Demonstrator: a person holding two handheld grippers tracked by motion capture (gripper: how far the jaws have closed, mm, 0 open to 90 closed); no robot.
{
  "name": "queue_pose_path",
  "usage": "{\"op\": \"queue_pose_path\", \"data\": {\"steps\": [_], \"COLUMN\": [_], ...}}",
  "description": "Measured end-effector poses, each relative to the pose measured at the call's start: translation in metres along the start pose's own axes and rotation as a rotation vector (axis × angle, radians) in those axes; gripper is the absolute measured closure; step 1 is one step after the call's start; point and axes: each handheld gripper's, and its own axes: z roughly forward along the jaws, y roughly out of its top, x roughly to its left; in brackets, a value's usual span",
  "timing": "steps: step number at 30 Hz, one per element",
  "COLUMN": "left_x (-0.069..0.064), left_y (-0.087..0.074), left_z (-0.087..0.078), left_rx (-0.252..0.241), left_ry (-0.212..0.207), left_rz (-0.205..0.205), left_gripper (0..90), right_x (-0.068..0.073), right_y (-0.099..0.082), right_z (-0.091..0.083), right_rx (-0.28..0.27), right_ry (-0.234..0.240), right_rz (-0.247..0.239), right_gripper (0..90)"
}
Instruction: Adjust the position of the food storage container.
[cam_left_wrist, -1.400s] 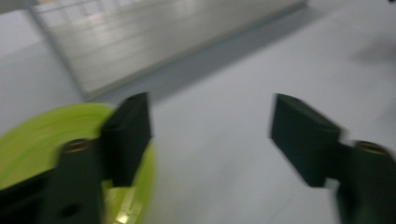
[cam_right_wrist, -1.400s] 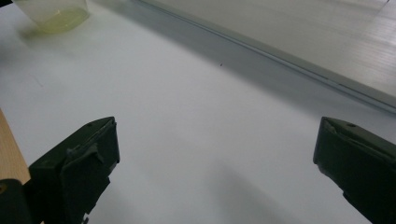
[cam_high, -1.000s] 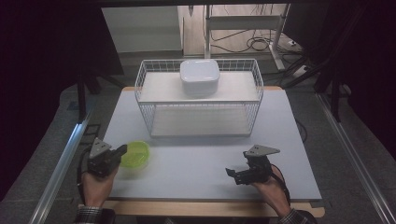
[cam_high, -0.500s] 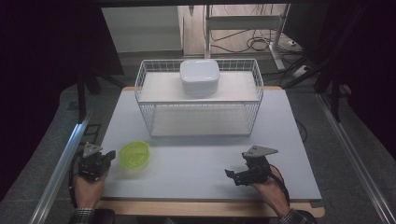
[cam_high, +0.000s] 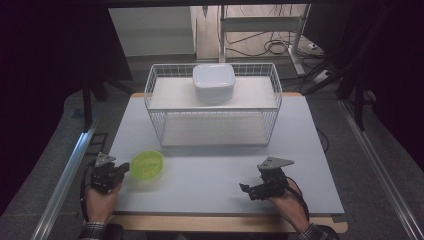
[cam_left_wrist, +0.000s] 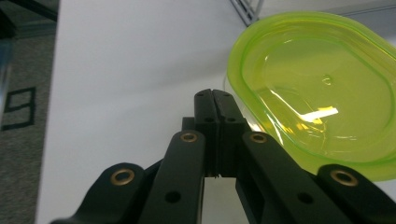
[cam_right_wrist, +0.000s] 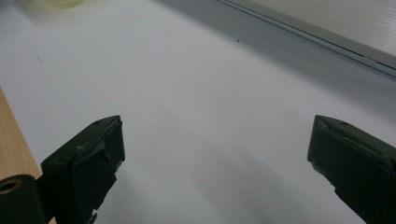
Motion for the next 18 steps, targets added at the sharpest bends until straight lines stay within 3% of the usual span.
{"op": "queue_pose_path", "data": {"steps": [7,13,18], "left_x": [-0.002,-0.001,-0.004], "left_y": [-0.001,-0.005,-0.005], "left_z": [0.01,0.018,0.023], "left_rx": [0.041,0.065,0.072], "left_ry": [-0.035,-0.11,-0.152], "left_rz": [-0.004,-0.028,-0.016], "left_gripper": [89.8,89.8,89.9], "right_x": [0.0,0.001,0.002], "right_y": [0.0,0.0,0.0], "right_z": [0.001,0.001,0.002], "right_rx": [0.004,0.009,0.012], "right_ry": [0.003,0.004,0.006], "right_rz": [-0.004,-0.005,-0.01], "right_gripper": [4.3,4.4,4.5]}}
